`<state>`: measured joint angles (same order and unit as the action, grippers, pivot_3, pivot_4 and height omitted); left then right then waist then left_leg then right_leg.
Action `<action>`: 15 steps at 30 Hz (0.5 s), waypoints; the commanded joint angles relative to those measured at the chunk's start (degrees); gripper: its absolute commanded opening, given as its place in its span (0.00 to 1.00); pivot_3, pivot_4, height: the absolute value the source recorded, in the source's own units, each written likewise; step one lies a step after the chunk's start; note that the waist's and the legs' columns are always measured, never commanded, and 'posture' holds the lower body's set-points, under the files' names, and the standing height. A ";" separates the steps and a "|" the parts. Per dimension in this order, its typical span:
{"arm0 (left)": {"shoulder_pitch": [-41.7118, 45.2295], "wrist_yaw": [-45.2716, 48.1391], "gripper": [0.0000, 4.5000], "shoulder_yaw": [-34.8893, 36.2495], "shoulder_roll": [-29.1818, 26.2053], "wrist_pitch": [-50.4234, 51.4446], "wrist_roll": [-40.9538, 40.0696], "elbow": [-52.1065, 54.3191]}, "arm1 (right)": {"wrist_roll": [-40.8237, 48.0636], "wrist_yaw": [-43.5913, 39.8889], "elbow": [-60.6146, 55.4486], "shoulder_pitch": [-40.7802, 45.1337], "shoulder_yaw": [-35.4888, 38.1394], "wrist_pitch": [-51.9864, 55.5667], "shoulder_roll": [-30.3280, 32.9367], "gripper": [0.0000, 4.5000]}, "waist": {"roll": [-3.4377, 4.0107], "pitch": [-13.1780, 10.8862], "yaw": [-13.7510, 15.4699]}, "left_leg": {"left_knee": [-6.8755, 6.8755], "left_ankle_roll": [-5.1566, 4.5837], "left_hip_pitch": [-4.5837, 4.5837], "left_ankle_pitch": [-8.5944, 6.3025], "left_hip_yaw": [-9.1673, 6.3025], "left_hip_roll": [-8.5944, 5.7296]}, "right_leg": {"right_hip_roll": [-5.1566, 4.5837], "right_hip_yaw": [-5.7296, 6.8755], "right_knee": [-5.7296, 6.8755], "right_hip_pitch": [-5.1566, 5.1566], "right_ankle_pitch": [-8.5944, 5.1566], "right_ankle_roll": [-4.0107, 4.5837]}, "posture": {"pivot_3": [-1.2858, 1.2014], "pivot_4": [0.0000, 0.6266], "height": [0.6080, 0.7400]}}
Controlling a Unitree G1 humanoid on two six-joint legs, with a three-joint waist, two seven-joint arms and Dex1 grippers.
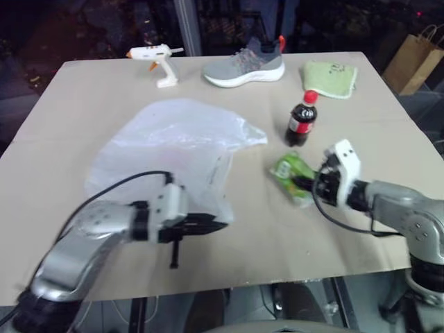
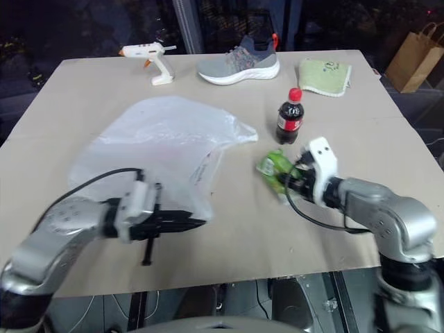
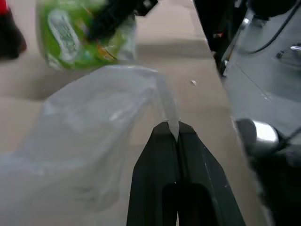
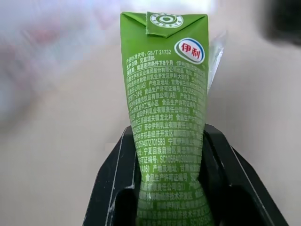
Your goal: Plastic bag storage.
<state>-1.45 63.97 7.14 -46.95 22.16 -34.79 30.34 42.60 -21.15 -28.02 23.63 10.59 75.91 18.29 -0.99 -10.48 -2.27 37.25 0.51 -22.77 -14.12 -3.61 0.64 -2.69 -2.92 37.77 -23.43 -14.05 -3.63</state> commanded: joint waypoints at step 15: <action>-21.62 -29.01 0.00 5.51 21.65 -15.37 16.17 12.55 | 14.63 12.62 40.25 25.04 10.68 16.59 -19.85 0.27 | 0.01 0.01 -0.13 | -0.08 0.00 -0.06 0.01 0.20 -0.10 | -0.08 -0.16 0.08 -0.16 0.02 0.04 | 0.52 0.24 1.00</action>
<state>-22.47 35.74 12.87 -25.51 9.46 -19.72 39.96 54.55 -8.67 11.79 46.90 21.10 92.17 -0.75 -0.97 -10.47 -2.40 37.18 0.51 -22.84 -14.12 -3.43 0.53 -2.77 -3.07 37.84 -23.59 -14.03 -3.59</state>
